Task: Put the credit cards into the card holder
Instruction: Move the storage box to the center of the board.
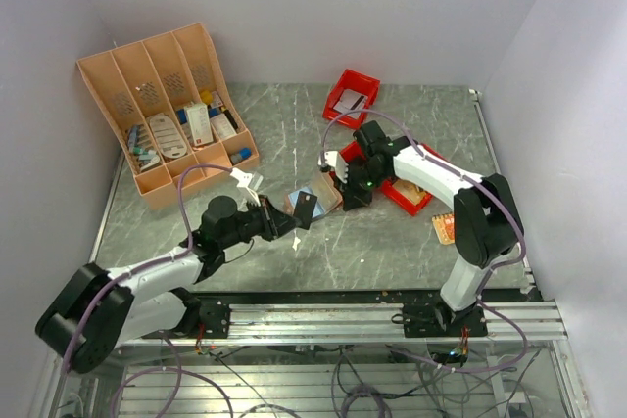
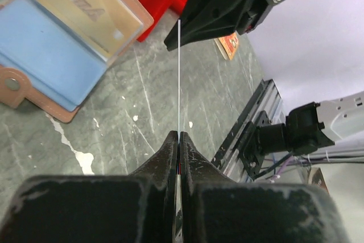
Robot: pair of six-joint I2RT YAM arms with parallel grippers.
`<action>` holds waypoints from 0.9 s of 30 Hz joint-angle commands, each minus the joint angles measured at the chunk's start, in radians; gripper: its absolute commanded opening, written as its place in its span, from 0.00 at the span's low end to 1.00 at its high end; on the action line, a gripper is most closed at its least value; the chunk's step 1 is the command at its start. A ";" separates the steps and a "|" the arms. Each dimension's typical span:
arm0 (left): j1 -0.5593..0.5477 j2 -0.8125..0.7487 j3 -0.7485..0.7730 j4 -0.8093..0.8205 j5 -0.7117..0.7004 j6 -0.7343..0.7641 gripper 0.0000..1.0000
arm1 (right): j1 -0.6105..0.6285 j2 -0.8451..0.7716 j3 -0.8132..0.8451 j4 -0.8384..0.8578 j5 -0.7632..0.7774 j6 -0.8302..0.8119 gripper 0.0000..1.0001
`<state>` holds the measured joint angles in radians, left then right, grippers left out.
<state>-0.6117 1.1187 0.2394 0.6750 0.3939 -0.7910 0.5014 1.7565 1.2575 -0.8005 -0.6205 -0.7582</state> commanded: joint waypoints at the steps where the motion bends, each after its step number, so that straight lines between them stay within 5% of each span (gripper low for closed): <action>1: 0.007 -0.070 0.047 -0.215 -0.096 0.034 0.07 | -0.014 0.027 0.012 0.143 0.150 0.116 0.00; 12: 0.010 -0.016 0.014 -0.020 -0.082 -0.135 0.07 | 0.014 0.121 0.038 0.171 0.094 0.180 0.00; 27: 0.013 0.095 0.011 0.049 -0.112 -0.165 0.07 | -0.079 0.191 0.130 0.286 0.337 0.356 0.00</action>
<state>-0.6090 1.1908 0.2531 0.6662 0.3130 -0.9443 0.4801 1.9099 1.3312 -0.5648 -0.3836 -0.4458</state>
